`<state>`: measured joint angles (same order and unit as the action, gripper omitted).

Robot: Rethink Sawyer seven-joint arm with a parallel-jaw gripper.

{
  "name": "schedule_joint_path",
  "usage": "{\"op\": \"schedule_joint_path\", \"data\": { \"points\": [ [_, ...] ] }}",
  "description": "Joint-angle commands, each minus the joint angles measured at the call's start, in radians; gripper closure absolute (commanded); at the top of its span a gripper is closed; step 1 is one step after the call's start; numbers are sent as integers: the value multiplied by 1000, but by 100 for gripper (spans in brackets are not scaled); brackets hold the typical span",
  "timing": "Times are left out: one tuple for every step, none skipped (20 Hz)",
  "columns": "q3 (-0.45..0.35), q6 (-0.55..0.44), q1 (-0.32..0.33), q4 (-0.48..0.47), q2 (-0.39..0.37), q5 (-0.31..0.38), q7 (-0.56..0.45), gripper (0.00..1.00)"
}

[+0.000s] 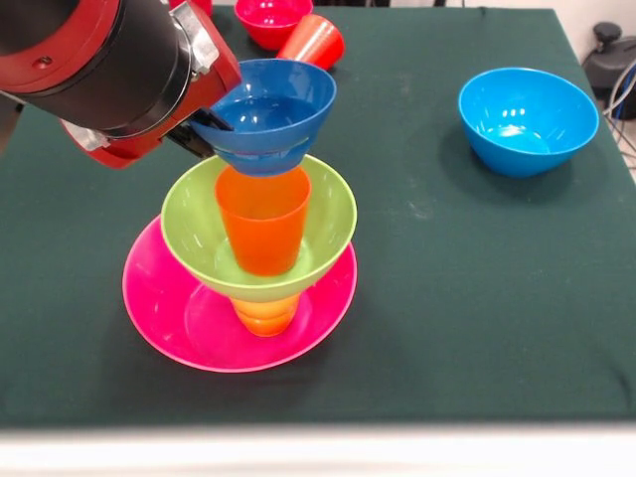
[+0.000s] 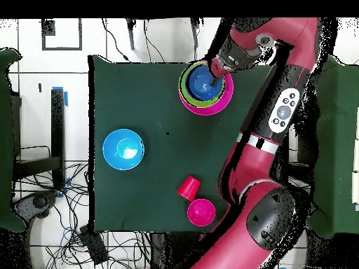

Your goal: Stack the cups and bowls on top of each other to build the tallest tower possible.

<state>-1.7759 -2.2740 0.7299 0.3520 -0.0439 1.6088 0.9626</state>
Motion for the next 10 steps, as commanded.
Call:
{"op": "schedule_joint_path", "data": {
  "points": [
    [173, 105, -12, 21, 25, -15, -258, 100],
    [180, 110, -10, 26, 25, -24, -253, 100],
    [184, 116, -12, 25, 26, -28, -253, 100],
    [191, 120, -12, 29, 26, -37, -251, 100],
    [199, 126, -11, 32, 24, -46, -249, 100],
    [201, 131, -15, 27, 26, -46, -252, 100],
    [208, 136, -14, 30, 25, -55, -249, 100],
    [212, 141, -15, 29, 27, -58, -250, 100],
    [218, 146, -13, 33, 27, -67, -245, 100],
    [224, 154, -12, 37, 29, -75, -241, 100]
  ]
}}
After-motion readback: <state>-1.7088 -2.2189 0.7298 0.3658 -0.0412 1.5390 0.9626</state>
